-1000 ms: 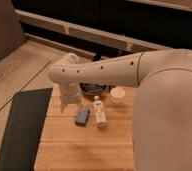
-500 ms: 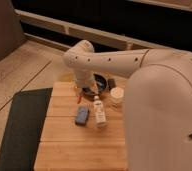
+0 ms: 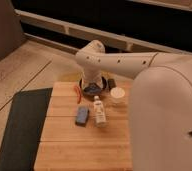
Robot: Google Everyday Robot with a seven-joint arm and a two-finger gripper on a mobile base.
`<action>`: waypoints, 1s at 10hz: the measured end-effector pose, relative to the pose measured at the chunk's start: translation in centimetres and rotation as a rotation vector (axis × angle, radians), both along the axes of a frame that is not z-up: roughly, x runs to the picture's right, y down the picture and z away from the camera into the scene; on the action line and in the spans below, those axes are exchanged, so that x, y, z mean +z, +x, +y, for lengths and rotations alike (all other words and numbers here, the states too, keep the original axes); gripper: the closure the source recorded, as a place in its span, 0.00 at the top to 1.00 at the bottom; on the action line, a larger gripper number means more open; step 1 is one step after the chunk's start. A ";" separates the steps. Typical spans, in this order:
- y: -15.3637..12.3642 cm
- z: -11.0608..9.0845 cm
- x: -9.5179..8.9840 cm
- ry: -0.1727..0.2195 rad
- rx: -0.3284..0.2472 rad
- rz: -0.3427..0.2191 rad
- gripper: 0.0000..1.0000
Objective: Stand the bottle upright
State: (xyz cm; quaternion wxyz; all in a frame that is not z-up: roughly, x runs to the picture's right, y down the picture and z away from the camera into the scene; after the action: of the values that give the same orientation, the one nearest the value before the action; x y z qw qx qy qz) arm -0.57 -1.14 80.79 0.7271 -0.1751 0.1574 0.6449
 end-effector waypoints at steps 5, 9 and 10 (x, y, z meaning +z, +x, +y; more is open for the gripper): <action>0.0 0.3 0.1 -0.002 -0.011 -0.004 0.65; 0.7 4.8 1.8 -0.060 0.013 0.030 0.65; 0.9 5.3 2.2 -0.060 0.014 0.035 0.65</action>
State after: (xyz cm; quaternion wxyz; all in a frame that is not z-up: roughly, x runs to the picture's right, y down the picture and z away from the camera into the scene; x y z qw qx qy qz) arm 0.29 4.21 83.01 0.7141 -0.1868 0.1883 0.6479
